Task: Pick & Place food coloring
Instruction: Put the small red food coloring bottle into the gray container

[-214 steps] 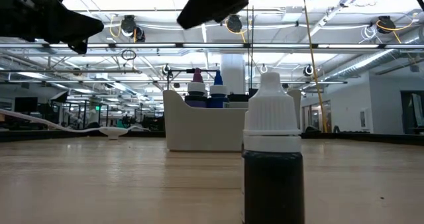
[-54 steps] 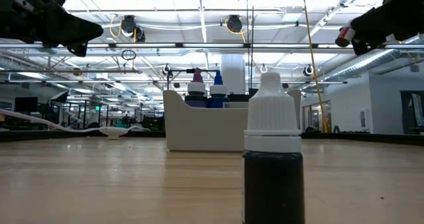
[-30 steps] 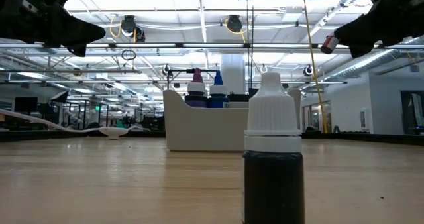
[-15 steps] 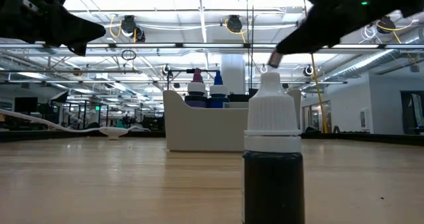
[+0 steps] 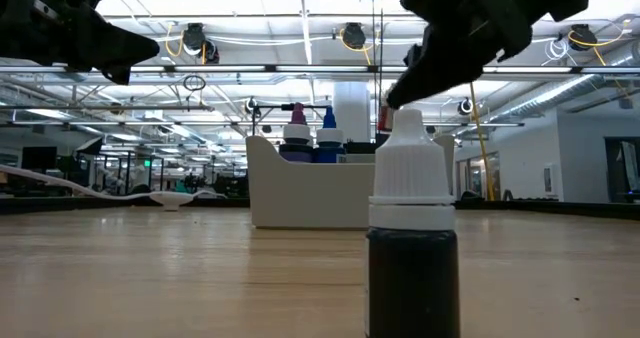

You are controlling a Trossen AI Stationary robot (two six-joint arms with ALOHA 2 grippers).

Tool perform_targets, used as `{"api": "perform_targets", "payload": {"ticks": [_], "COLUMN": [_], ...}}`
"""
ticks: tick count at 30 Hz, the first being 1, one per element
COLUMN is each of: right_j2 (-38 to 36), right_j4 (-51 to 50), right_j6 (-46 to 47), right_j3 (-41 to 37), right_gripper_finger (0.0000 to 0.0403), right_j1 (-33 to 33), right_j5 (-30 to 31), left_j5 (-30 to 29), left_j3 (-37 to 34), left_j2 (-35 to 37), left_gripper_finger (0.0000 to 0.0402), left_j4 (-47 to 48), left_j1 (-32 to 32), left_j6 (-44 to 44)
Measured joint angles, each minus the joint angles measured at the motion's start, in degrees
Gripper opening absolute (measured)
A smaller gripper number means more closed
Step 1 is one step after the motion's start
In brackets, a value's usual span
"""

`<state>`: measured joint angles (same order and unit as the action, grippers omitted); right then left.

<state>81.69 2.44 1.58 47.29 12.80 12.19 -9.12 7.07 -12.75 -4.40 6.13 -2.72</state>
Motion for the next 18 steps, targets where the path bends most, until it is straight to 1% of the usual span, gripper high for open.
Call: {"api": "perform_targets", "payload": {"ticks": [6,9,18], "right_j2": [0.9,0.9,0.9], "right_j4": [-4.3,-4.7,-6.9], "right_j6": [8.2,12.4,12.3], "right_j3": [0.0,0.0,0.0], "right_gripper_finger": [0.0055,0.0055,0.0055], "right_j1": [-0.1,-0.1,0.4], "right_j5": [4.2,4.4,4.2], "left_j5": [0.0,0.0,0.0], "left_j3": [0.0,0.0,0.0], "left_j2": [0.0,0.0,0.0], "left_gripper_finger": [0.0042,0.0042,0.0042], "left_j4": [0.0,0.0,0.0], "left_j1": [0.0,0.0,0.0], "left_j6": [-0.3,-1.2,-1.3]}}
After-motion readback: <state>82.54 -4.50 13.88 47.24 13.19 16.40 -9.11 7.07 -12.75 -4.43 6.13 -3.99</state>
